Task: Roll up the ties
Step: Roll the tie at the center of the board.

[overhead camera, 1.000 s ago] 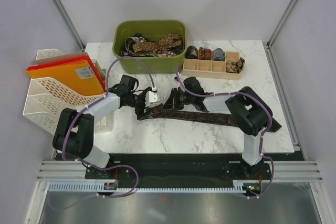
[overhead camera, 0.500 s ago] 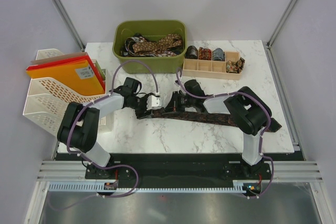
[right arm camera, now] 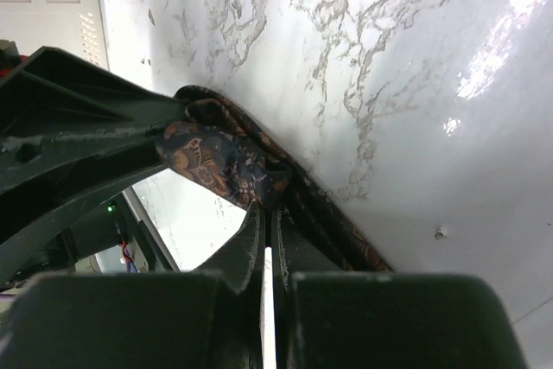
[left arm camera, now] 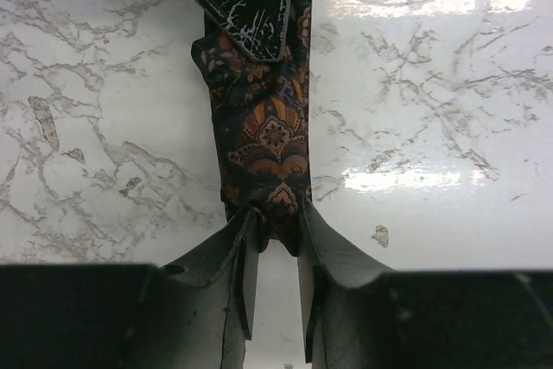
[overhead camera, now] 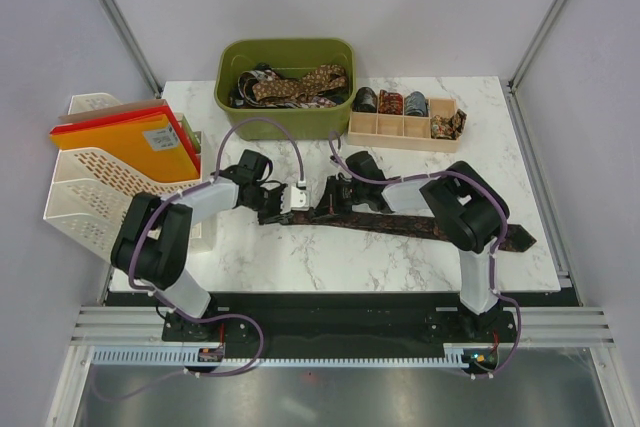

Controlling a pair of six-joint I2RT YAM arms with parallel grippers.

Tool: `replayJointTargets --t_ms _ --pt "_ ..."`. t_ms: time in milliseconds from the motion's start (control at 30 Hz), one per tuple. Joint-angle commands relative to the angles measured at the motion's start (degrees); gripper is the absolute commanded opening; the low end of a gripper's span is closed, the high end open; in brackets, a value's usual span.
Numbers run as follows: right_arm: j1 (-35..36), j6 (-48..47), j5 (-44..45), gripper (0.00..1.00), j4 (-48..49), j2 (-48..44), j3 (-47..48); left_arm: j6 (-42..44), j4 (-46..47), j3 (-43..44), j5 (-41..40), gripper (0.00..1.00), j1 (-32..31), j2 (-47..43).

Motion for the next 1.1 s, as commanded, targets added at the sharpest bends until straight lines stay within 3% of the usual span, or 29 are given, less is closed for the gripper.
replayJointTargets --t_ms 0,133,667,1067 --pt "0.84 -1.89 1.15 0.02 -1.58 0.60 1.46 0.67 -2.89 -0.30 0.98 0.31 -0.71 -5.88" --pt "1.81 -2.16 1.15 0.02 -2.46 1.30 1.99 -1.17 -2.97 -0.57 1.25 0.33 -1.06 -7.74" --pt "1.81 2.05 -1.92 0.03 2.98 1.48 0.15 -9.00 -2.18 8.49 -0.76 0.33 -8.70 2.54" --pt "-3.46 -1.37 -8.60 0.23 -2.81 -5.29 -1.26 -6.10 -4.73 7.08 -6.05 0.31 -9.76 7.56"
